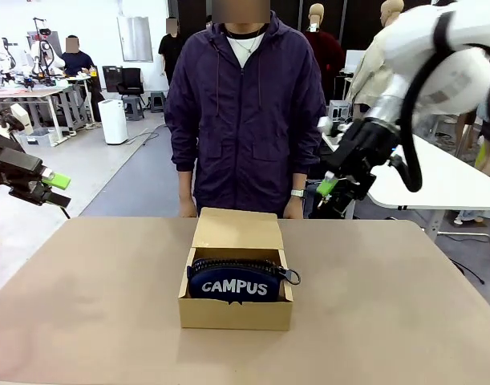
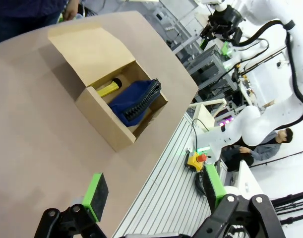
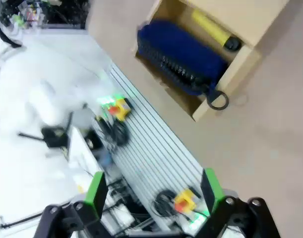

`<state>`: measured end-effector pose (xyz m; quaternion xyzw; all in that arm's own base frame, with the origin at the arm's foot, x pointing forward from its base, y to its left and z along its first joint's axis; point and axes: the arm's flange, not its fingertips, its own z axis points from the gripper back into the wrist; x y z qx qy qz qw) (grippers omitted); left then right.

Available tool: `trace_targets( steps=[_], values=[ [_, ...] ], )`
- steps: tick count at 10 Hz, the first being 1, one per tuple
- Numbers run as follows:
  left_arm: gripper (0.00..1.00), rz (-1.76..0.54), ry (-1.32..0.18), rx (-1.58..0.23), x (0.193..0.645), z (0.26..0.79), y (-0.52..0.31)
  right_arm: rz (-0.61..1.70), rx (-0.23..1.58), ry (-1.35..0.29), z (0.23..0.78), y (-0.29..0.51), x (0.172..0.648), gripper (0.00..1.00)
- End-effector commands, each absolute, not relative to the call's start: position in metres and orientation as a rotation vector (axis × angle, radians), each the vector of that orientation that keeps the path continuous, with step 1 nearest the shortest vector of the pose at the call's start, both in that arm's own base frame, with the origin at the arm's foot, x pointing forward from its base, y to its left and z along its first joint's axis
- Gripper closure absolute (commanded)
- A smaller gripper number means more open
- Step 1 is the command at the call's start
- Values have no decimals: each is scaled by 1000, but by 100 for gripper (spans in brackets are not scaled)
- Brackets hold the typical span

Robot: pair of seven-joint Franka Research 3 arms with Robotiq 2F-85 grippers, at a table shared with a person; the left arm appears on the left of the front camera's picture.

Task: Pack the items into the box.
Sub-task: Pick up the item indicated by the person and place it inside the Mailer Box, then close the Mailer Box.

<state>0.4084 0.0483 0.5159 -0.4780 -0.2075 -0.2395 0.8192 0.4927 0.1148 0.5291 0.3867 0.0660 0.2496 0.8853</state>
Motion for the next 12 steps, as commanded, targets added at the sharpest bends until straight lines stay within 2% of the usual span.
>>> trace_targets(
  steps=[1, 4, 7, 8, 12],
  values=[
    [0, -522, -437, -1019, 406, 518, 50, -112, 1131, -214, 524, 93, 446, 0],
    [0, -522, -437, -1019, 406, 518, 50, -456, 1411, -289, 512, 40, 410, 0],
    [0, -522, -437, -1019, 406, 518, 50, -477, 1375, -293, 494, 14, 394, 0],
    [0, -522, -437, -1019, 406, 518, 50, -338, 1309, -117, 495, 5, 404, 0],
    [0, -522, -437, -1019, 406, 518, 50, -338, 1309, -117, 495, 5, 404, 0]
  ],
)
